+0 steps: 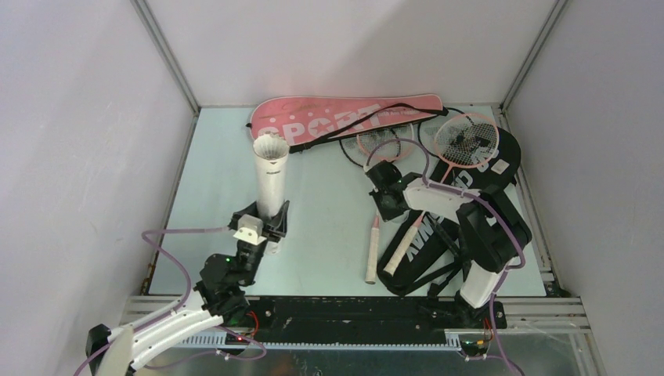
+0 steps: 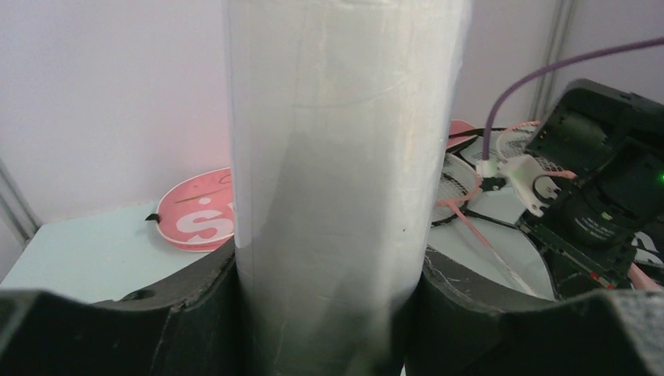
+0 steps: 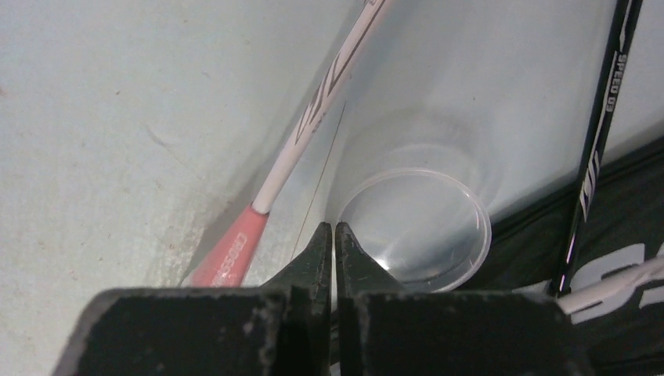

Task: Pack up the badminton gear
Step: Close the lid on the shuttle tube.

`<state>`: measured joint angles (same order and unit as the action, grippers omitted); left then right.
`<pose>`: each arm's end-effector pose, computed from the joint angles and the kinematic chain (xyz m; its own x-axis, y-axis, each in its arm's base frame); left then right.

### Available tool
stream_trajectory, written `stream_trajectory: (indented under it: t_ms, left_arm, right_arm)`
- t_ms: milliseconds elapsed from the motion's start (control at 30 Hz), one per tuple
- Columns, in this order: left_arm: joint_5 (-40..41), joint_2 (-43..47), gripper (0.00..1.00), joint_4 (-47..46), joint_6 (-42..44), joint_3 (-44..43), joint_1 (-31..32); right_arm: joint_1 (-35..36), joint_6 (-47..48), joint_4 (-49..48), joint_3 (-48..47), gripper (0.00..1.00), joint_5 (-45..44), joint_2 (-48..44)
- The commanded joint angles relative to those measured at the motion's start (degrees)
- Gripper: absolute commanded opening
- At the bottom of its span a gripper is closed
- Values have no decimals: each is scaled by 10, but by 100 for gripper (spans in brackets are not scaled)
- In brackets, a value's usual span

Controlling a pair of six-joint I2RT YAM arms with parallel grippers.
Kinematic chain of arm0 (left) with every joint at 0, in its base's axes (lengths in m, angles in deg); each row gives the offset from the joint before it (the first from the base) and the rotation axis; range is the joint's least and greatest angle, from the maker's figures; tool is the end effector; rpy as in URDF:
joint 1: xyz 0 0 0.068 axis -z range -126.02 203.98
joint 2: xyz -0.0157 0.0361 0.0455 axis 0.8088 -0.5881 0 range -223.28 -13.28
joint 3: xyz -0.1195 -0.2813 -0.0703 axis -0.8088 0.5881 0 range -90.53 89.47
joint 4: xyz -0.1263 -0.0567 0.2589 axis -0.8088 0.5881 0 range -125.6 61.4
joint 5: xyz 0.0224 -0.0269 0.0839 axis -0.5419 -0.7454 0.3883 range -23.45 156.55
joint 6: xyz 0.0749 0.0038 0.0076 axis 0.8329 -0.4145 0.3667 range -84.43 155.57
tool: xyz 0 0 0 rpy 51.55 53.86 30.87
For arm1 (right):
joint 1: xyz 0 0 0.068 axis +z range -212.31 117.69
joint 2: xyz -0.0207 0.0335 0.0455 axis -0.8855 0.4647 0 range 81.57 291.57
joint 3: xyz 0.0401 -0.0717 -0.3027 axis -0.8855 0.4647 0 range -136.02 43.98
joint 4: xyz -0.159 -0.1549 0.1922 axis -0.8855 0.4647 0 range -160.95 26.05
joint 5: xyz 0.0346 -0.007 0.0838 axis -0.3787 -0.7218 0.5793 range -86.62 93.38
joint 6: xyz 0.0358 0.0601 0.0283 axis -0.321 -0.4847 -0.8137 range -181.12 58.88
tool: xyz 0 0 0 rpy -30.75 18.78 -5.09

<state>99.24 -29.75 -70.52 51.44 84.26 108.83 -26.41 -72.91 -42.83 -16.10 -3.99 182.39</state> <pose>0.1022 -0.0855 0.2558 0.3327 -0.0725 -0.9403 0.3248 0.9449 0.0421 0.3106 0.2147 0.1494 -0.8508 -0.3656 -0.3775 -0.3781 0.9247 -0.0434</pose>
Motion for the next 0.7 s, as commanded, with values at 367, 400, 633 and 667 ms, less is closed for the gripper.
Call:
stream_trajectory:
  t_ms: [367, 400, 633, 667]
  left_arm:
    - [-285, -26, 8, 7, 24, 0, -2]
    - [-292, -27, 8, 3, 32, 4, -2]
    - [-369, -68, 9, -41, 51, 30, -2]
    - [-372, -75, 9, -36, 56, 30, -2]
  right_arm:
    - [101, 12, 37, -7, 0, -58, -347]
    - [104, 13, 35, -7, 0, -20, -384]
    - [143, -4, 82, -100, 0, 179, -486]
    - [162, -1, 89, -110, 0, 177, -489]
